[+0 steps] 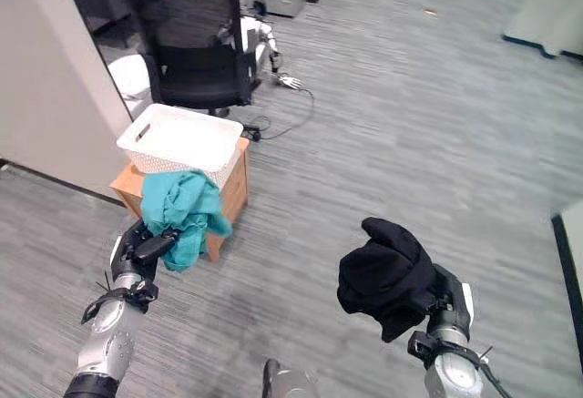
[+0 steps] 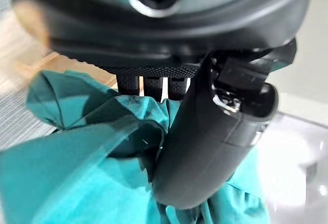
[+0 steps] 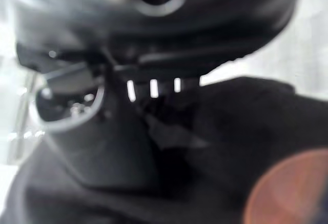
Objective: Pick up bed clothes into laundry basket.
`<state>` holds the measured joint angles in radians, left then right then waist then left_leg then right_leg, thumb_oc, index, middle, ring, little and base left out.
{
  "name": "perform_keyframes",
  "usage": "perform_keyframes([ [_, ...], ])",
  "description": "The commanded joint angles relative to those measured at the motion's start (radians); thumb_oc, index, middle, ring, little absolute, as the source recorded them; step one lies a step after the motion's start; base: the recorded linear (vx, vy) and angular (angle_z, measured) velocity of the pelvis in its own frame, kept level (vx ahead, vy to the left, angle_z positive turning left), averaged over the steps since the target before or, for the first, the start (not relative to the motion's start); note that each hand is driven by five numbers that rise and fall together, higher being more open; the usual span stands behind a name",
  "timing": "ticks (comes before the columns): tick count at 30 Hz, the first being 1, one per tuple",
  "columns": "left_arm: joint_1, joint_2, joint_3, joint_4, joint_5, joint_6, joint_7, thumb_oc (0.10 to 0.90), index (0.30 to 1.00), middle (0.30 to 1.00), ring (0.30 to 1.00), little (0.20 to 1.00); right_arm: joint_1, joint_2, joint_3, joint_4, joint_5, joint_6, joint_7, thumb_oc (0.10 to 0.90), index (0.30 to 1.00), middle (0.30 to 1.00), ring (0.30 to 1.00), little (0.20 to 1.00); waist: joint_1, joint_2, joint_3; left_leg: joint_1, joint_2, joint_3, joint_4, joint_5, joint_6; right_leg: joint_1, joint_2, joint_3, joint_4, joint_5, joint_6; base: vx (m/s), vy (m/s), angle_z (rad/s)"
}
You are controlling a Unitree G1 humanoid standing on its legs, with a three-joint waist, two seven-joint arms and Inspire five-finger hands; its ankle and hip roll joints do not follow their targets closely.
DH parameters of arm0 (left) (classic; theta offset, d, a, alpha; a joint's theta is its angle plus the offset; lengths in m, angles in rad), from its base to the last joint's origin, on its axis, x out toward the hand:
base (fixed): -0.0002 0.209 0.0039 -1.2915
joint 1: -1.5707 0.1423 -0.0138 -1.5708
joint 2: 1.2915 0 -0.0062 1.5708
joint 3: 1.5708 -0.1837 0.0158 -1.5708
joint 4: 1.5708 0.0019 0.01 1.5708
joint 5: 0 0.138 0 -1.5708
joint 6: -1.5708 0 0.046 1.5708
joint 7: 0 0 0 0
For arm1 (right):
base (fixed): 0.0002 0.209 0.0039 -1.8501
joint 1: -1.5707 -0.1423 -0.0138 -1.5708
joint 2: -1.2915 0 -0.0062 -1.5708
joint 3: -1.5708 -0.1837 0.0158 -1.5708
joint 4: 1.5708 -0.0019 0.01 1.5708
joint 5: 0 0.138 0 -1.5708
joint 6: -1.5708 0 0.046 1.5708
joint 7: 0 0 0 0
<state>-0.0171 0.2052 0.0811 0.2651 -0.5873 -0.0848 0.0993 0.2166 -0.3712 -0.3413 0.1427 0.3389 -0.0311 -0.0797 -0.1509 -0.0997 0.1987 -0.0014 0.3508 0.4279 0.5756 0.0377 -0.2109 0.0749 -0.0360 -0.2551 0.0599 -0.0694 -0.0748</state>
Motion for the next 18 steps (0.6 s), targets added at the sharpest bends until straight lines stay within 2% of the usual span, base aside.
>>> perform_keyframes([
  [1, -0.071, 0.109, 0.076, -0.117, -0.015, -0.131, -0.017, 0.4, 0.3, 0.3, 0.3, 0.3, -0.011, -0.093, -0.059, -0.142, 0.031, -0.113, -0.015, 0.4, 0.3, 0.3, 0.3, 0.3, 0.001, 0.0, -0.062, 0.018, -0.099, 0.094, -0.271, 0.062, 0.058, 0.038, -0.057, 0.007, -0.137, 0.118, 0.168, 0.3, 0.165, 0.28],
  [2, -0.038, 0.101, 0.1, -0.105, -0.008, -0.136, -0.006, 0.4, 0.3, 0.3, 0.3, 0.3, -0.028, -0.113, -0.032, -0.141, 0.005, -0.106, 0.001, 0.4, 0.3, 0.3, 0.3, 0.3, 0.027, 0.003, -0.068, -0.033, -0.162, 0.119, -0.459, 0.085, 0.067, 0.059, -0.062, 0.01, -0.143, 0.106, 0.187, 0.26, 0.155, -0.02],
  [5, -0.018, 0.104, 0.12, -0.111, -0.002, -0.137, -0.002, 0.4, 0.3, 0.3, 0.3, 0.3, -0.045, -0.117, -0.015, -0.134, -0.001, -0.094, 0.007, 0.4, 0.3, 0.3, 0.3, 0.3, 0.03, 0.013, -0.074, 0.007, -0.177, 0.122, -0.511, 0.098, 0.066, 0.059, -0.056, 0.004, -0.142, 0.094, 0.195, 0.16, 0.12, -0.18],
  [8, -0.009, 0.11, 0.131, -0.123, -0.001, -0.139, -0.005, 0.4, 0.3, 0.3, 0.3, 0.3, -0.055, -0.103, -0.013, -0.144, -0.017, -0.088, 0.021, 0.4, 0.3, 0.3, 0.3, 0.3, 0.029, 0.023, -0.092, 0.08, -0.225, 0.13, -0.596, 0.063, 0.092, 0.049, -0.067, -0.005, -0.124, 0.106, 0.215, 0.13, 0.169, -0.17],
  [10, -0.012, 0.122, 0.131, -0.132, 0.007, -0.139, 0.001, 0.4, 0.3, 0.3, 0.3, 0.3, -0.068, -0.1, -0.005, -0.137, -0.027, -0.088, 0.017, 0.4, 0.3, 0.3, 0.3, 0.3, 0.035, 0.035, -0.089, 0.12, -0.262, 0.134, -0.637, 0.036, 0.128, 0.012, -0.096, -0.006, -0.003, 0.109, 0.234, 0.08, 0.185, 0.26],
  [11, -0.013, 0.122, 0.131, -0.132, 0.007, -0.139, 0.001, 0.4, 0.3, 0.3, 0.3, 0.3, -0.068, -0.1, -0.005, -0.137, -0.027, -0.088, 0.017, 0.4, 0.3, 0.3, 0.3, 0.3, 0.035, 0.035, -0.089, 0.12, -0.262, 0.134, -0.638, 0.036, 0.129, 0.01, -0.096, -0.005, 0.0, 0.108, 0.234, 0.11, 0.236, 0.01],
  [12, -0.016, 0.14, 0.127, -0.135, 0.024, -0.137, 0.001, 0.4, 0.3, 0.3, 0.3, 0.3, -0.077, -0.094, 0.004, -0.143, -0.046, -0.079, 0.026, 0.4, 0.3, 0.3, 0.3, 0.3, 0.025, 0.052, -0.072, 0.173, -0.278, 0.118, -0.658, -0.005, 0.147, -0.06, -0.135, 0.012, 0.15, 0.148, 0.28, 0.11, 0.243, 0.14],
  [13, -0.027, 0.146, 0.124, -0.136, 0.025, -0.138, 0.001, 0.4, 0.3, 0.3, 0.3, 0.3, -0.083, -0.09, 0.005, -0.146, -0.05, -0.077, 0.029, 0.4, 0.3, 0.3, 0.3, 0.3, 0.019, 0.055, -0.059, 0.184, -0.289, 0.12, -0.662, -0.011, 0.16, -0.102, -0.151, 0.029, 0.221, 0.162, 0.294, 0.1, 0.253, -0.07],
  [14, -0.028, 0.146, 0.124, -0.135, 0.025, -0.138, 0.001, 0.4, 0.3, 0.3, 0.3, 0.3, -0.084, -0.09, 0.005, -0.146, -0.051, -0.077, 0.029, 0.4, 0.3, 0.3, 0.3, 0.3, 0.019, 0.054, -0.057, 0.185, -0.292, 0.119, -0.661, -0.015, 0.163, -0.106, -0.155, 0.031, 0.233, 0.156, 0.298, -0.06, 0.087, -0.04],
  [15, -0.034, 0.148, 0.119, -0.138, 0.024, -0.14, 0.001, 0.4, 0.3, 0.3, 0.3, 0.3, -0.083, -0.084, 0.006, -0.143, -0.051, -0.076, 0.027, 0.4, 0.3, 0.3, 0.3, 0.3, 0.012, 0.056, -0.046, 0.182, -0.288, 0.139, -0.662, 0.003, 0.17, -0.135, -0.156, 0.029, 0.258, 0.172, 0.284, 0.01, 0.053, -0.1],
  [16, -0.046, 0.153, 0.107, -0.136, 0.031, -0.138, 0.006, 0.4, 0.3, 0.3, 0.3, 0.3, -0.074, -0.073, -0.007, -0.135, -0.048, -0.074, 0.021, 0.4, 0.3, 0.3, 0.3, 0.3, -0.003, 0.06, -0.045, 0.194, -0.295, 0.121, -0.663, -0.006, 0.168, -0.17, -0.141, 0.051, 0.26, 0.165, 0.273, 0.06, 0.044, 0.03],
  [18, -0.063, 0.154, 0.086, -0.139, 0.034, -0.136, -0.002, 0.4, 0.3, 0.3, 0.3, 0.3, -0.054, -0.07, -0.039, -0.123, -0.035, -0.08, 0.011, 0.4, 0.3, 0.3, 0.3, 0.3, -0.028, 0.056, -0.057, 0.196, -0.303, 0.093, -0.663, -0.017, 0.16, -0.181, -0.107, 0.095, 0.155, 0.159, 0.259, 0.19, 0.011, 0.48],
])
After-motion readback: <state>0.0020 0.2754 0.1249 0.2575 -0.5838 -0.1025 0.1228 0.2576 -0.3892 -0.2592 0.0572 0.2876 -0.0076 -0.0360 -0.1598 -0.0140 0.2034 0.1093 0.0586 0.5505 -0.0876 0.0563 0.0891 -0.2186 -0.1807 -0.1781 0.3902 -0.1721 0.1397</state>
